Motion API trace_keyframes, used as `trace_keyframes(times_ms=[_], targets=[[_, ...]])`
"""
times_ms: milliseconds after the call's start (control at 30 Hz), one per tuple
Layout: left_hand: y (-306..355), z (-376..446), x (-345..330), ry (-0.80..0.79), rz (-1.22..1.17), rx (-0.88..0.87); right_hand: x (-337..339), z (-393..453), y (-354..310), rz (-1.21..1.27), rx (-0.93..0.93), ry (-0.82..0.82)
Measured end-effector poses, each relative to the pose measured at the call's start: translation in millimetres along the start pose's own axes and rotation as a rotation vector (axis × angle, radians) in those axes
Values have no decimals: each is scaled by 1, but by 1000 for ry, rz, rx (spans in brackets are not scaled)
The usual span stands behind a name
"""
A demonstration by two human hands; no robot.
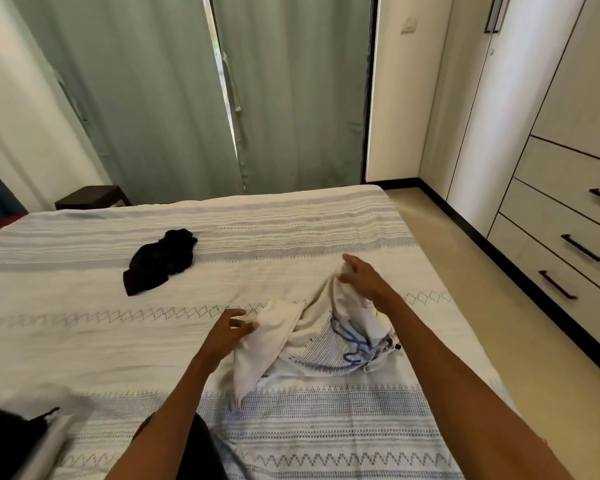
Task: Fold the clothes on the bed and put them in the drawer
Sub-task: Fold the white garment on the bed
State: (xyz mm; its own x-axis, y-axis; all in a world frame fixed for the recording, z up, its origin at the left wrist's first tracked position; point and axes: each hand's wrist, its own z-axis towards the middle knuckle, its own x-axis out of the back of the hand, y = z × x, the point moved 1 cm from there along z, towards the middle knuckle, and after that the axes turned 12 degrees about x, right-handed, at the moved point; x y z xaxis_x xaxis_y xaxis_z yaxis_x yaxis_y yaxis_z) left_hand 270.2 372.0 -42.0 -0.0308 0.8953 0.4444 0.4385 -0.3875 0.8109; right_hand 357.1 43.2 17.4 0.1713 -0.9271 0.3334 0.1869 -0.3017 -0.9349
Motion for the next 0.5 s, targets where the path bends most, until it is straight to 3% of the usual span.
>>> trace_keyframes(times_ms=[100,167,267,333,400,500], targets=[[-16,7,-13,178,115,-73,-15,-7,27,-193,-18,-114],[-27,9,-25,155,276,-79,-22,-16,47,-314,-30,-109],[-40,9,-45,69,714,-28,-34,-31,58,-510,38,-77],[-47,1,-59,94,975,-70,-43,-40,61,-608,76,-150],[-50,-2,-65,172,993,-108,-49,-48,66,-760,24,-268],[-43,-4,-58,153,691,-121,-47,-60,84,-899,-100,-309]])
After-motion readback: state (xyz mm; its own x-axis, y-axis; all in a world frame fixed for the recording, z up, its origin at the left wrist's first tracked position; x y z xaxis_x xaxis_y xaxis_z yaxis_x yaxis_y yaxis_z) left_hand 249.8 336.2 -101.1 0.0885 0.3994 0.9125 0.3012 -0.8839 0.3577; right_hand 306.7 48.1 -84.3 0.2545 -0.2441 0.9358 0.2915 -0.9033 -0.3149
